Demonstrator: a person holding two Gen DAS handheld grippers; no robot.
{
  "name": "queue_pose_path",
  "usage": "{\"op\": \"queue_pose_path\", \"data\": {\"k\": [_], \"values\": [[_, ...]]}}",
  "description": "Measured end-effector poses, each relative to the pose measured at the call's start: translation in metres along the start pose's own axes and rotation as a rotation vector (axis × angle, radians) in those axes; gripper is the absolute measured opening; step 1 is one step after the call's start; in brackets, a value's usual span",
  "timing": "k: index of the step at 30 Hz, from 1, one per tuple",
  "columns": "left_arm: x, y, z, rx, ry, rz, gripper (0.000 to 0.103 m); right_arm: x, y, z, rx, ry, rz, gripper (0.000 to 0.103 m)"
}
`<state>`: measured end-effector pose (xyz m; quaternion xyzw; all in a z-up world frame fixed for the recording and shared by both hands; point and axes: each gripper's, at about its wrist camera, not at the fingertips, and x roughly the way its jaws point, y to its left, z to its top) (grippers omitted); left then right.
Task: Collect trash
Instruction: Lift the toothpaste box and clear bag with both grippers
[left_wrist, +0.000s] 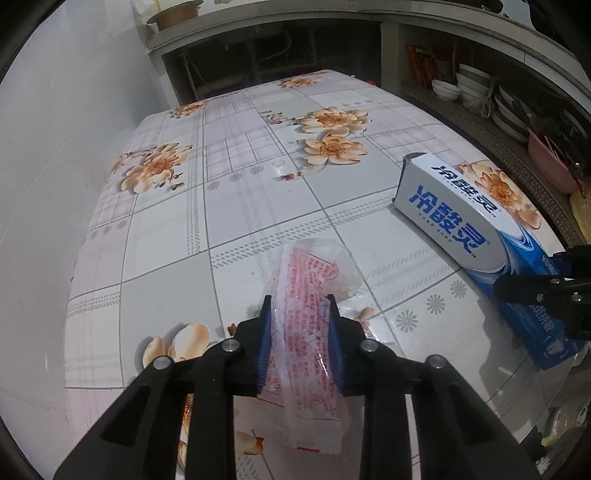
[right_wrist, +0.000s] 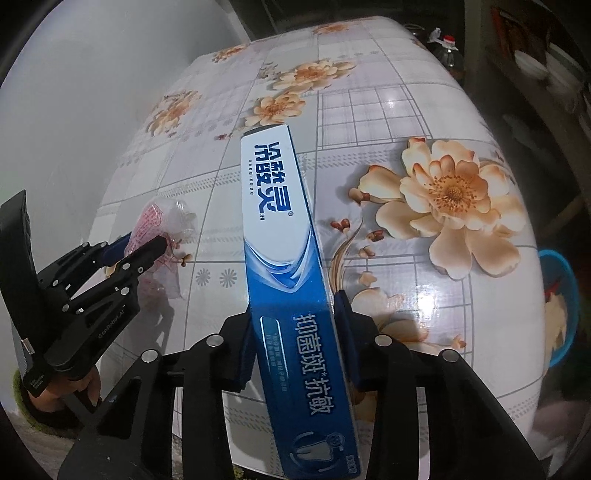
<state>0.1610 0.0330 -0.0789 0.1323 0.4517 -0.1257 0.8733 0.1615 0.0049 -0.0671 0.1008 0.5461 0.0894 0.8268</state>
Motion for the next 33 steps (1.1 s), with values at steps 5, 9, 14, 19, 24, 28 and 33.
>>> {"op": "queue_pose_path", "data": {"k": [5, 9, 14, 19, 24, 28, 33], "values": [[-0.003, 0.000, 0.000, -0.006, -0.010, 0.000, 0.022, -0.003, -0.003, 0.000, 0.003, -0.006, 0.005, 0.035], [-0.006, 0.001, 0.003, -0.009, -0.023, 0.004, 0.022, -0.007, -0.004, 0.001, 0.004, -0.019, 0.011, 0.035], [-0.011, 0.001, 0.005, -0.017, -0.041, 0.000, 0.021, -0.014, -0.005, 0.003, 0.008, -0.040, 0.018, 0.035], [-0.027, -0.002, 0.016, 0.001, -0.097, -0.015, 0.021, -0.028, -0.012, 0.004, 0.043, -0.082, 0.061, 0.034], [-0.040, -0.010, 0.041, 0.022, -0.151, -0.093, 0.021, -0.050, -0.021, 0.000, 0.087, -0.152, 0.099, 0.034], [-0.043, -0.037, 0.074, 0.041, -0.132, -0.271, 0.021, -0.090, -0.056, -0.014, 0.188, -0.276, 0.108, 0.034], [-0.044, -0.112, 0.118, 0.125, -0.102, -0.493, 0.021, -0.139, -0.127, -0.047, 0.385, -0.416, 0.065, 0.035]]}}
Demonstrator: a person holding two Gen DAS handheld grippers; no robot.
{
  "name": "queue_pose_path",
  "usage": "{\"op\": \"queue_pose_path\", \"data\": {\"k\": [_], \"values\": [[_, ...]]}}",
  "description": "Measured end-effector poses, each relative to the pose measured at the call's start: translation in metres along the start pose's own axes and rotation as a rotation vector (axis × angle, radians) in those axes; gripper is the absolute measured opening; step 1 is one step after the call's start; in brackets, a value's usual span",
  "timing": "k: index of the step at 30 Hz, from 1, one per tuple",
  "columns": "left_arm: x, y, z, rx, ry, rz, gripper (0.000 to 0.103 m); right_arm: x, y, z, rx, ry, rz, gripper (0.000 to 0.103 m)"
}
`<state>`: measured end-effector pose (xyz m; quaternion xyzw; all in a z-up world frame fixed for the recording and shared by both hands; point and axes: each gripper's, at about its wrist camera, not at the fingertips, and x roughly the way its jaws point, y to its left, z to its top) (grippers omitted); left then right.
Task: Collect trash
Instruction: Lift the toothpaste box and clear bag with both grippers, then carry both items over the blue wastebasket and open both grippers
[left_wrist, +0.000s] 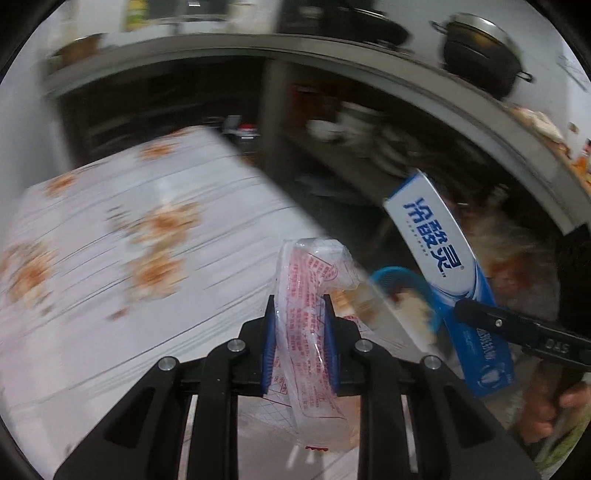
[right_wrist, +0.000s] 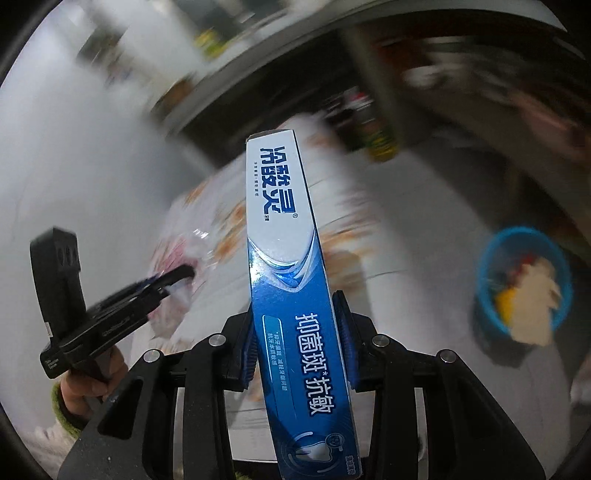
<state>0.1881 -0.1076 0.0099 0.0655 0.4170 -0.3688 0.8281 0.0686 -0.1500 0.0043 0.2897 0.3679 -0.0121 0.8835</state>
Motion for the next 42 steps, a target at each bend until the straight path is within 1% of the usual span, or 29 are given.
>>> {"op": "queue_pose_path", "data": {"k": [2, 4, 5, 6, 8, 9, 10, 12, 14, 15, 18, 21, 22, 23, 24, 25, 26, 27, 28, 30, 32, 34, 37, 39, 40, 42], "values": [[0.021, -0.028, 0.016, 0.022, 0.030, -0.068, 0.021, -0.024, -0.047, 0.002, 0.127, -0.051, -0.041, 0.035], [0.049, -0.060, 0.032, 0.035, 0.080, -0.151, 0.021, -0.038, -0.094, -0.002, 0.264, -0.075, -0.069, 0.035], [0.063, -0.073, 0.038, 0.038, 0.113, -0.183, 0.021, -0.042, -0.110, -0.006, 0.313, -0.080, -0.079, 0.035], [0.082, -0.090, 0.043, 0.034, 0.166, -0.231, 0.022, -0.047, -0.137, -0.013, 0.393, -0.088, -0.090, 0.035], [0.116, -0.113, 0.048, 0.020, 0.260, -0.282, 0.022, -0.046, -0.170, -0.025, 0.495, -0.091, -0.099, 0.035], [0.132, -0.125, 0.048, 0.022, 0.301, -0.292, 0.022, -0.044, -0.193, -0.035, 0.564, -0.089, -0.107, 0.035], [0.157, -0.142, 0.048, 0.031, 0.354, -0.303, 0.022, -0.040, -0.204, -0.042, 0.603, -0.086, -0.108, 0.035], [0.186, -0.163, 0.044, 0.050, 0.415, -0.291, 0.023, -0.030, -0.238, -0.059, 0.709, -0.076, -0.100, 0.035], [0.223, -0.188, 0.038, 0.071, 0.485, -0.280, 0.024, -0.017, -0.255, -0.066, 0.773, -0.069, -0.095, 0.035], [0.239, -0.199, 0.035, 0.077, 0.508, -0.266, 0.024, -0.010, -0.264, -0.069, 0.801, -0.061, -0.100, 0.035], [0.278, -0.221, 0.033, 0.082, 0.545, -0.255, 0.025, 0.011, -0.291, -0.069, 0.879, -0.046, -0.095, 0.035], [0.306, -0.238, 0.040, 0.089, 0.545, -0.250, 0.029, 0.019, -0.318, -0.066, 0.930, -0.054, -0.096, 0.036], [0.312, -0.242, 0.043, 0.091, 0.544, -0.243, 0.041, 0.024, -0.327, -0.062, 0.955, -0.070, -0.079, 0.037], [0.321, -0.248, 0.047, 0.092, 0.544, -0.239, 0.060, 0.026, -0.337, -0.060, 0.974, -0.092, -0.055, 0.040], [0.327, -0.250, 0.049, 0.090, 0.545, -0.241, 0.069, 0.032, -0.346, -0.057, 0.990, -0.116, -0.032, 0.048], [0.337, -0.253, 0.051, 0.080, 0.541, -0.228, 0.075, 0.041, -0.360, -0.055, 1.017, -0.146, -0.021, 0.054], [0.342, -0.248, 0.052, 0.072, 0.537, -0.218, 0.076, 0.044, -0.365, -0.057, 1.031, -0.156, -0.031, 0.057], [0.348, -0.248, 0.053, 0.061, 0.533, -0.209, 0.076, 0.052, -0.375, -0.059, 1.048, -0.164, -0.061, 0.057], [0.352, -0.246, 0.053, 0.049, 0.539, -0.203, 0.076, 0.056, -0.380, -0.060, 1.060, -0.165, -0.072, 0.057], [0.355, -0.240, 0.051, 0.021, 0.554, -0.215, 0.076, 0.064, -0.384, -0.067, 1.094, -0.150, -0.082, 0.057], [0.348, -0.232, 0.049, 0.002, 0.550, -0.230, 0.076, 0.065, -0.380, -0.071, 1.091, -0.151, -0.079, 0.057], [0.338, -0.223, 0.052, -0.009, 0.529, -0.241, 0.076, 0.061, -0.371, -0.072, 1.045, -0.153, -0.104, 0.057], [0.318, -0.212, 0.058, -0.018, 0.500, -0.255, 0.076, 0.055, -0.365, -0.074, 1.026, -0.146, -0.132, 0.057], [0.293, -0.200, 0.068, -0.020, 0.457, -0.289, 0.076, 0.047, -0.359, -0.073, 0.996, -0.156, -0.148, 0.057], [0.282, -0.195, 0.071, -0.016, 0.437, -0.300, 0.076, 0.045, -0.352, -0.071, 0.959, -0.158, -0.163, 0.057], [0.255, -0.180, 0.079, -0.012, 0.389, -0.324, 0.076, 0.040, -0.330, -0.064, 0.838, -0.161, -0.170, 0.057]]}}
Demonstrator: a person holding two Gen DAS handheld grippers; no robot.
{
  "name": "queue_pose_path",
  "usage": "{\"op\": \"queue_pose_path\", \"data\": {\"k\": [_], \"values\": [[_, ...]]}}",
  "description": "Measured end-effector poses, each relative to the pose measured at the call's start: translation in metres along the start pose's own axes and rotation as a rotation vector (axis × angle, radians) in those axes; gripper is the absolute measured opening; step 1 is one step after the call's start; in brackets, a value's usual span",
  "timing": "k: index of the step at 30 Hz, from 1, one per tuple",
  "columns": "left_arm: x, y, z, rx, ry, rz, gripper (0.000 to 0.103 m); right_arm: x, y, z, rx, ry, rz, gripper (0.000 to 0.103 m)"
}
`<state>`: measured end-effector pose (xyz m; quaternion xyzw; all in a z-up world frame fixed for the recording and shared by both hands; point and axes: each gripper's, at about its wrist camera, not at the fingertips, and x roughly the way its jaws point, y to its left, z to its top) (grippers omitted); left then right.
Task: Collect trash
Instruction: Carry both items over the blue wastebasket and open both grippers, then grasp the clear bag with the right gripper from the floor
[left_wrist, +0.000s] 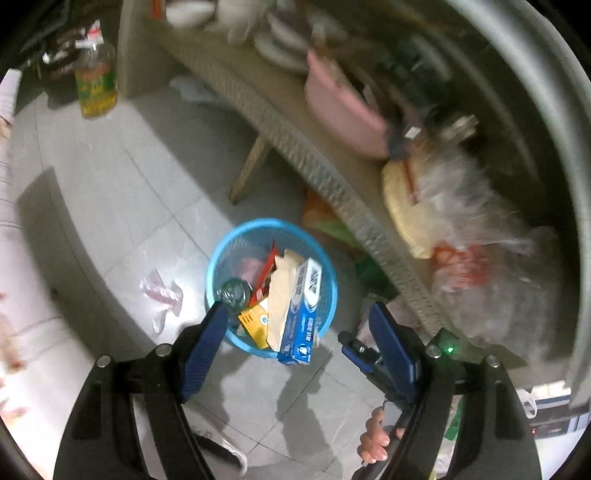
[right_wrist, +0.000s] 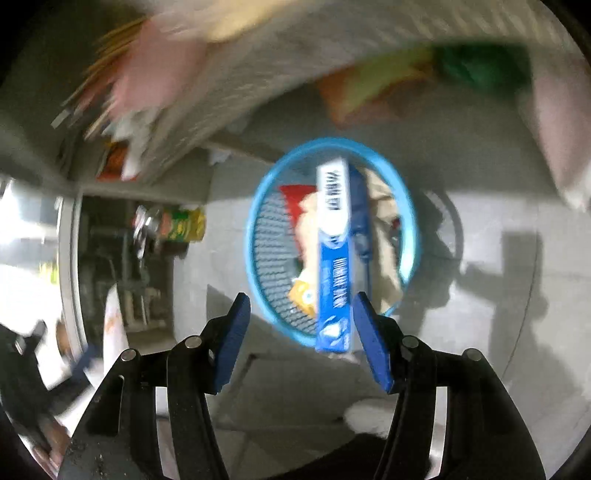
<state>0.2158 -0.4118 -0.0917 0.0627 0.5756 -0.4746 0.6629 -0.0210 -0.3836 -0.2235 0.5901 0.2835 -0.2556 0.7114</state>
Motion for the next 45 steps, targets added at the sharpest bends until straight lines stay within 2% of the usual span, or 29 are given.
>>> {"op": "queue_pose_path", "data": {"k": [2, 6, 11, 14, 18, 20, 22, 24, 28, 34, 40, 41, 43, 45], "values": [[-0.039, 0.010, -0.007, 0.012, -0.052, -0.012, 0.080, 0.000, 0.021, -0.012, -0.130, 0.023, 0.012, 0.059], [-0.115, 0.040, -0.033, 0.011, -0.160, 0.009, 0.085, 0.017, 0.055, -0.042, -0.328, 0.133, 0.044, 0.061], [-0.189, 0.084, -0.081, -0.054, -0.260, 0.038, 0.087, 0.073, 0.117, -0.053, -0.555, 0.287, 0.017, 0.061], [-0.228, 0.105, -0.113, -0.087, -0.319, 0.072, 0.088, 0.129, 0.166, -0.048, -0.716, 0.374, -0.052, 0.063], [-0.283, 0.127, -0.156, -0.129, -0.408, 0.147, 0.092, 0.230, 0.208, -0.058, -0.914, 0.546, -0.225, 0.068], [-0.301, 0.135, -0.173, -0.151, -0.441, 0.183, 0.093, 0.284, 0.216, -0.075, -1.018, 0.628, -0.348, 0.072], [-0.315, 0.144, -0.187, -0.179, -0.460, 0.212, 0.094, 0.335, 0.211, -0.094, -1.088, 0.714, -0.448, 0.072], [-0.325, 0.155, -0.201, -0.209, -0.472, 0.246, 0.094, 0.373, 0.197, -0.110, -1.107, 0.786, -0.509, 0.072], [-0.338, 0.179, -0.222, -0.252, -0.503, 0.300, 0.094, 0.427, 0.166, -0.128, -1.180, 0.809, -0.663, 0.072], [-0.334, 0.220, -0.242, -0.381, -0.521, 0.278, 0.094, 0.474, 0.128, -0.126, -1.117, 0.832, -0.711, 0.072], [-0.328, 0.232, -0.244, -0.379, -0.516, 0.280, 0.094, 0.490, 0.092, -0.125, -1.131, 0.843, -0.767, 0.070], [-0.326, 0.233, -0.244, -0.383, -0.514, 0.278, 0.094, 0.491, 0.086, -0.123, -1.112, 0.854, -0.798, 0.068], [-0.320, 0.237, -0.245, -0.391, -0.496, 0.273, 0.094, 0.491, 0.076, -0.120, -1.095, 0.853, -0.797, 0.061], [-0.315, 0.240, -0.244, -0.391, -0.483, 0.276, 0.094, 0.491, 0.066, -0.119, -1.076, 0.867, -0.801, 0.038]]}}
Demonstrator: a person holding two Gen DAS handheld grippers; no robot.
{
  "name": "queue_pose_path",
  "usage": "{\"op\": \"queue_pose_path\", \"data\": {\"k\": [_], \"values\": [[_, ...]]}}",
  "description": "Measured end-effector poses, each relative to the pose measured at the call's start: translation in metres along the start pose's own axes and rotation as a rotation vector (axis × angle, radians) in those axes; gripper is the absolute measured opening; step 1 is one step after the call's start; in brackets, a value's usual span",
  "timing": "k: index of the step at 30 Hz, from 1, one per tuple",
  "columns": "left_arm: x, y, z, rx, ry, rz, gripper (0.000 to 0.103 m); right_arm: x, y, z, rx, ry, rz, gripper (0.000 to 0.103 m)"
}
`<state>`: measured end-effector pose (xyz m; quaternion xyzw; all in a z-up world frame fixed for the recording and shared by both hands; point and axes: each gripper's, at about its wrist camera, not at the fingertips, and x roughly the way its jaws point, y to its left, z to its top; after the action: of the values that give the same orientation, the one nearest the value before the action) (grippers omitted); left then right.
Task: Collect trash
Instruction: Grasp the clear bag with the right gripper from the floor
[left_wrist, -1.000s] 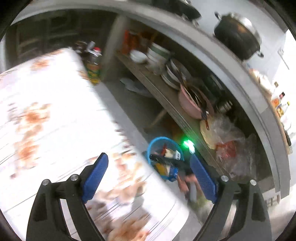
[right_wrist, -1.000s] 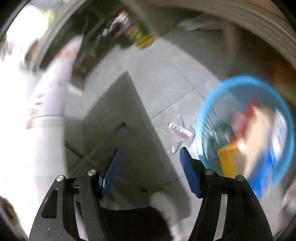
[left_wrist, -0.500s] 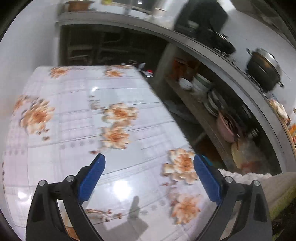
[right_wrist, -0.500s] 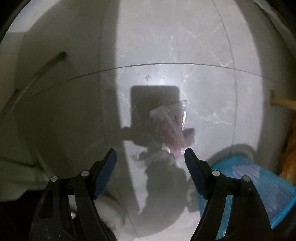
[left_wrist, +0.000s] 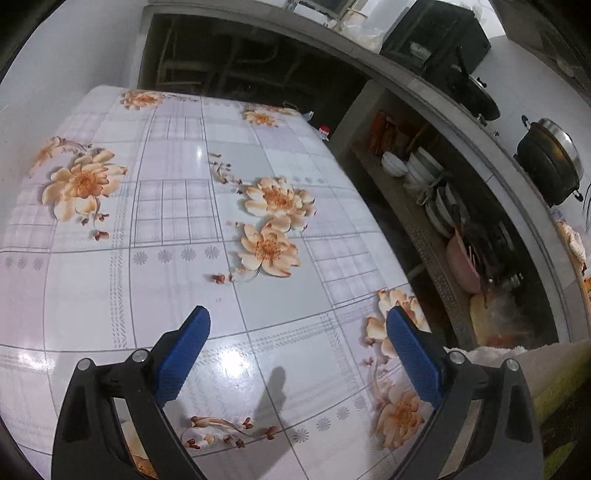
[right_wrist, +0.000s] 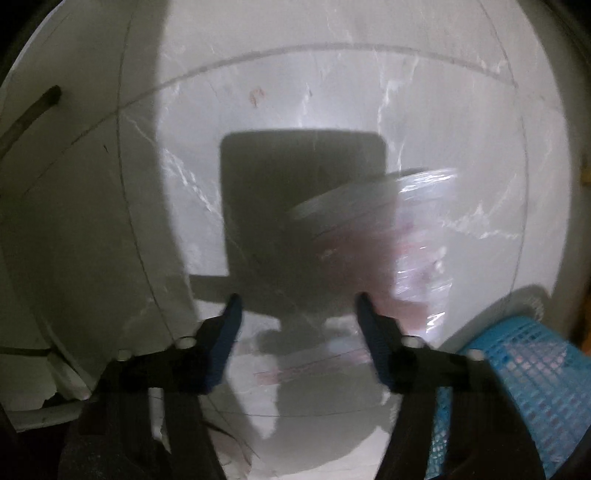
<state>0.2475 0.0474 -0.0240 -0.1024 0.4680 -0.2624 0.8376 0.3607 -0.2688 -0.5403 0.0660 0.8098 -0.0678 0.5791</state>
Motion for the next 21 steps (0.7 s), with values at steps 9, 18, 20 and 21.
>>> {"op": "queue_pose_path", "data": {"k": [9, 18, 20, 21], "values": [[0.001, -0.004, 0.001, 0.012, -0.019, -0.015, 0.094, -0.007, -0.029, -0.018, 0.065, -0.074, 0.049, 0.000], [0.002, -0.001, -0.003, -0.002, -0.018, -0.021, 0.094, -0.062, -0.076, -0.029, 0.086, -0.188, 0.175, 0.030], [0.003, -0.002, -0.004, -0.001, -0.012, -0.021, 0.094, -0.053, -0.073, -0.024, 0.038, -0.148, 0.099, 0.074], [0.004, -0.002, -0.004, 0.001, -0.010, -0.021, 0.094, -0.049, -0.071, -0.025, 0.024, -0.153, 0.073, 0.076]]}}
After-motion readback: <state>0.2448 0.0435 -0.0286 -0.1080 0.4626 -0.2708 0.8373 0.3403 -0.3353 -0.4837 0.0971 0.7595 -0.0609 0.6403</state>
